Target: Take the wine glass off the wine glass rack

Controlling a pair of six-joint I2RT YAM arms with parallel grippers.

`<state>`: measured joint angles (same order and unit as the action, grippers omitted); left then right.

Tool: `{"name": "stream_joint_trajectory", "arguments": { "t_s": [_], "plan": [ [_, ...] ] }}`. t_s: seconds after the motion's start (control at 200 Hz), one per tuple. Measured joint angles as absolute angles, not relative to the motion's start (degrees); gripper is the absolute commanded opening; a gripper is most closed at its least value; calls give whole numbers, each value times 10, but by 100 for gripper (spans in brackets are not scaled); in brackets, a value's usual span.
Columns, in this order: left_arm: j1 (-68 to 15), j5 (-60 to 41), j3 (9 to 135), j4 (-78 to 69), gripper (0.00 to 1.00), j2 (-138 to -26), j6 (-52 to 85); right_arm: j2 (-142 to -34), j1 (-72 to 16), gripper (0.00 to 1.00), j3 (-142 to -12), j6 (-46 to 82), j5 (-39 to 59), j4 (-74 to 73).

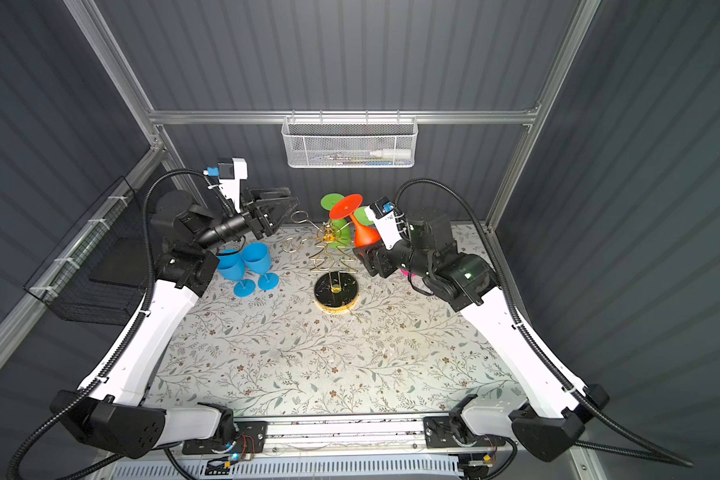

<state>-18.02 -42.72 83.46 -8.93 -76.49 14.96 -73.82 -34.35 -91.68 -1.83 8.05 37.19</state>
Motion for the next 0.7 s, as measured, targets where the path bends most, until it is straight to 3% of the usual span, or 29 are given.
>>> {"name": "stream_joint_trajectory", "arguments": {
  "t_s": [0.295, 0.7],
  "plan": [
    [-240, -385, 790, -86, 62, -767, -149, -775, -323, 55, -966, -1, 90, 418],
    [-271, -355, 790, -124, 56, -802, -277, -820, -323, 52, -986, 0, 126, 421]
  ]
}}
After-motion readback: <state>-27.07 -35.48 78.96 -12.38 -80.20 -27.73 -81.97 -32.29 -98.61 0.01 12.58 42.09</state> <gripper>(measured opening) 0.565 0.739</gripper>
